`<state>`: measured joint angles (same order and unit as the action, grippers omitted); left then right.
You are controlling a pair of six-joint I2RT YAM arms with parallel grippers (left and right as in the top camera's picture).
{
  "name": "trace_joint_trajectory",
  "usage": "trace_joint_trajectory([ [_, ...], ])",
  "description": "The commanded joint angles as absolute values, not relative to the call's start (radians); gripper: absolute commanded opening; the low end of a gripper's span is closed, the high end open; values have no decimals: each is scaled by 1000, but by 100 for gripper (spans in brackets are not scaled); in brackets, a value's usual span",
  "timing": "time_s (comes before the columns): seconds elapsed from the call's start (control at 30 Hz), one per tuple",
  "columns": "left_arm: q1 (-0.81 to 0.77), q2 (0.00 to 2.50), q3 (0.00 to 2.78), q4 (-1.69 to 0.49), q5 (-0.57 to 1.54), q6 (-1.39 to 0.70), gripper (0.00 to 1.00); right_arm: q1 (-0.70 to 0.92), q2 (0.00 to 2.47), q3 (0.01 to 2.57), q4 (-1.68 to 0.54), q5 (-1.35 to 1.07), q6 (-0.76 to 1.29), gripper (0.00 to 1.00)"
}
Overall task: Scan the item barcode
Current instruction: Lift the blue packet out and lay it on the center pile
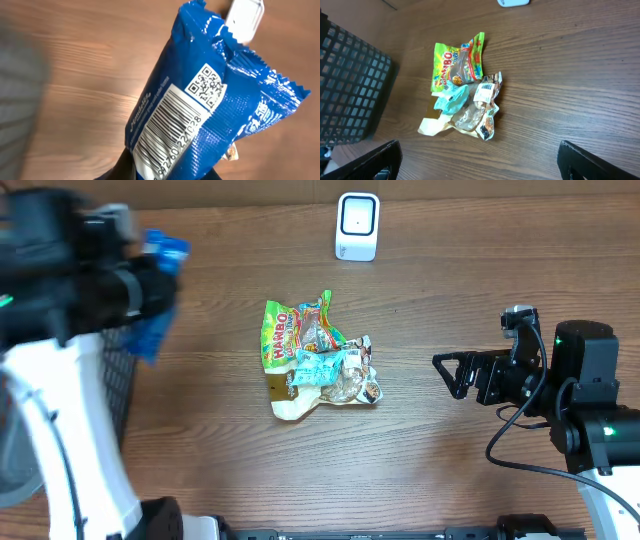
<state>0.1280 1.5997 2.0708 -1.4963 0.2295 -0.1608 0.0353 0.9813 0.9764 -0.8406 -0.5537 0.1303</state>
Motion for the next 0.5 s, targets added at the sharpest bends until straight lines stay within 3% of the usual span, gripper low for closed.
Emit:
trace_joint_trajectory([
  [0.0, 8, 1623, 1921, -1391, 245, -186, 4, 38, 979, 999, -834, -562, 130, 100],
  [0.33, -268, 1833, 1655, -1118, 242, -274, 4, 38, 979, 999, -836, -562, 130, 100],
  [0.47, -318, 1930, 1654, -1113, 210, -277, 22, 38, 979, 999, -837, -563, 130, 100],
])
